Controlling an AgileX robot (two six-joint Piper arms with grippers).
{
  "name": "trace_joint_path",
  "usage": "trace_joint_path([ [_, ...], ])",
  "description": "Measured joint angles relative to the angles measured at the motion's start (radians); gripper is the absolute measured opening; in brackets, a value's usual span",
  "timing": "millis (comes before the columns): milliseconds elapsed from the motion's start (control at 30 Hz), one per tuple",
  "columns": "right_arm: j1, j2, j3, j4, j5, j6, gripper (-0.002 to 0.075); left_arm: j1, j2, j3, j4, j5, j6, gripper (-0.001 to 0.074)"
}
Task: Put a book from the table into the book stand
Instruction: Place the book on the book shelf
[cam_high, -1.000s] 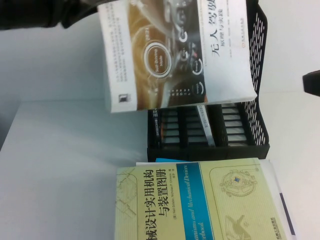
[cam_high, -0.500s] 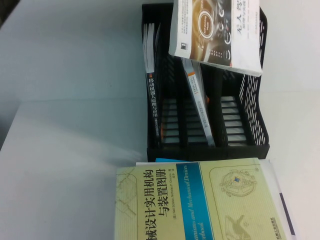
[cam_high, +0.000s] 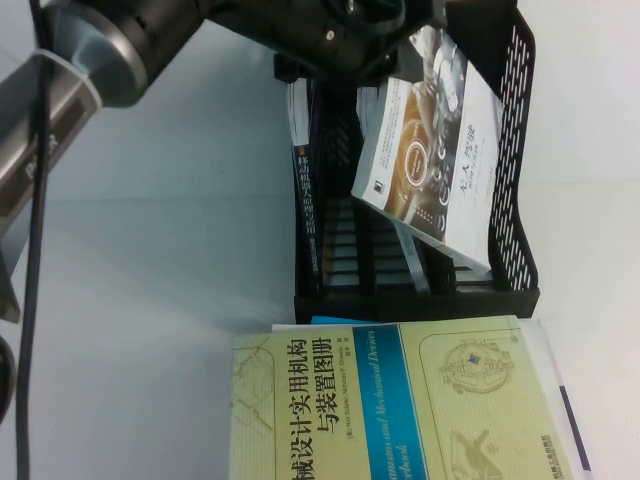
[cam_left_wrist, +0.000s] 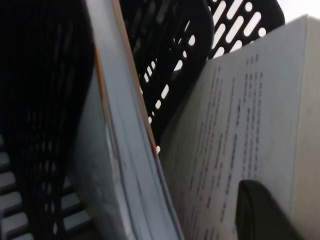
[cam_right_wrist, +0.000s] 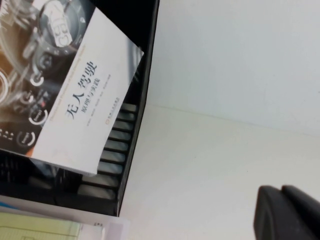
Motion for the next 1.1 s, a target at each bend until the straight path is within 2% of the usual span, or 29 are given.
trace_joint_path([
  [333,0.000,0.000,0.000,-0.006,-0.004,0.004,0.0008,-0.028,0.060,-0.001,0.058,-0.050,-0.111,0.0103],
  [533,0.000,0.000,0.001,-0.008,-0.004,0.004,0.0008,-0.029,0.064,-0.020,0.037,-0.063,-0.103,0.0103],
  [900,0.000,0.002,0.001,-0.017,-0.006,0.004,0.0008,-0.042,0.068,-0.152,0.285,0.146,-0.294,0.0103],
  [1100,0.000,0.036,0.001,-0.019,-0.006,0.004,0.0008,-0.077,0.068,-0.160,0.352,0.145,-0.352,0.0103],
])
